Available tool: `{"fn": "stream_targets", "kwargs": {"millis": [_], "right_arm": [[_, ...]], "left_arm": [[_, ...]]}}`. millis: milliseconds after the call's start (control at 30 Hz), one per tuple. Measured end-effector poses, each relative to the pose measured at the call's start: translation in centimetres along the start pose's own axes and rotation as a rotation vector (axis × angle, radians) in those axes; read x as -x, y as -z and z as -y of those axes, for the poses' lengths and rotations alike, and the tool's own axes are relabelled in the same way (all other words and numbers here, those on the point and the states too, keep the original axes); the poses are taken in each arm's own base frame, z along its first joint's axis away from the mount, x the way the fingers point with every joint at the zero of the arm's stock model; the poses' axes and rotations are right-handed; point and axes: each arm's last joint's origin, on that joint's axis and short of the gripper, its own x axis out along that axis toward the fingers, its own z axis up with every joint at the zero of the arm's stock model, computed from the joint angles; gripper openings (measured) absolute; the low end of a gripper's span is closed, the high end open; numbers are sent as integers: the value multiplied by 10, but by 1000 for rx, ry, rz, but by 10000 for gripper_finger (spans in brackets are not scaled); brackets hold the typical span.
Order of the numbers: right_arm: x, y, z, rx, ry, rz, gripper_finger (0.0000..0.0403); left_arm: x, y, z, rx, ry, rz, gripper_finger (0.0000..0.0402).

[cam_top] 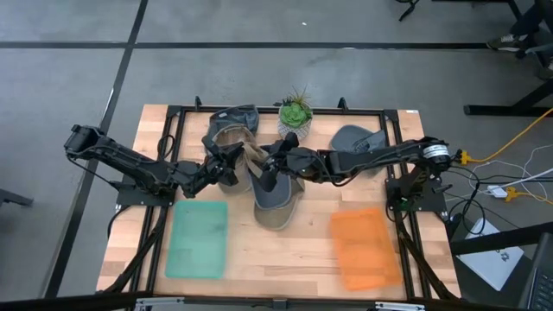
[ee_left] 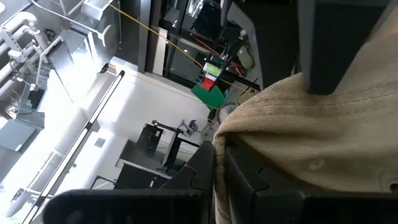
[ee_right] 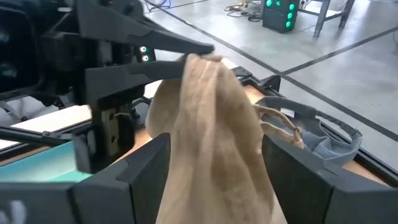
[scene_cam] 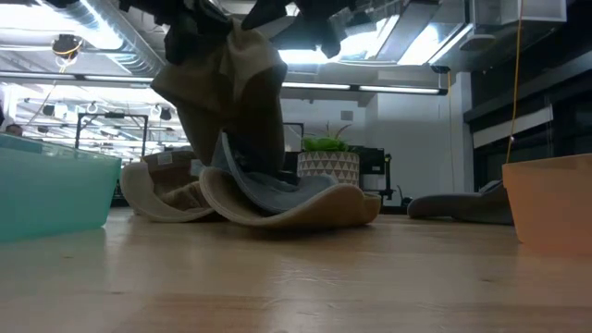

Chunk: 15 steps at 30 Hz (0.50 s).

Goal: Pick & Place hat
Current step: Put the top right brown cap into the orange bin

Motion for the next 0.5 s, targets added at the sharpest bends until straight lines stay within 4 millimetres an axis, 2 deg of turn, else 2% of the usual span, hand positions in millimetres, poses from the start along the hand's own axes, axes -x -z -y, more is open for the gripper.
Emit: {"fn": "stream_targets", "kwargs": {"millis": [233,500], "right_arm": [[0,4,0,-7,-3,-36,224],[0,4,1,-3,1,-43,155]], "left_arm": [[0,0,0,20,3,8,15],[0,0,0,43,4,8,15]]}}
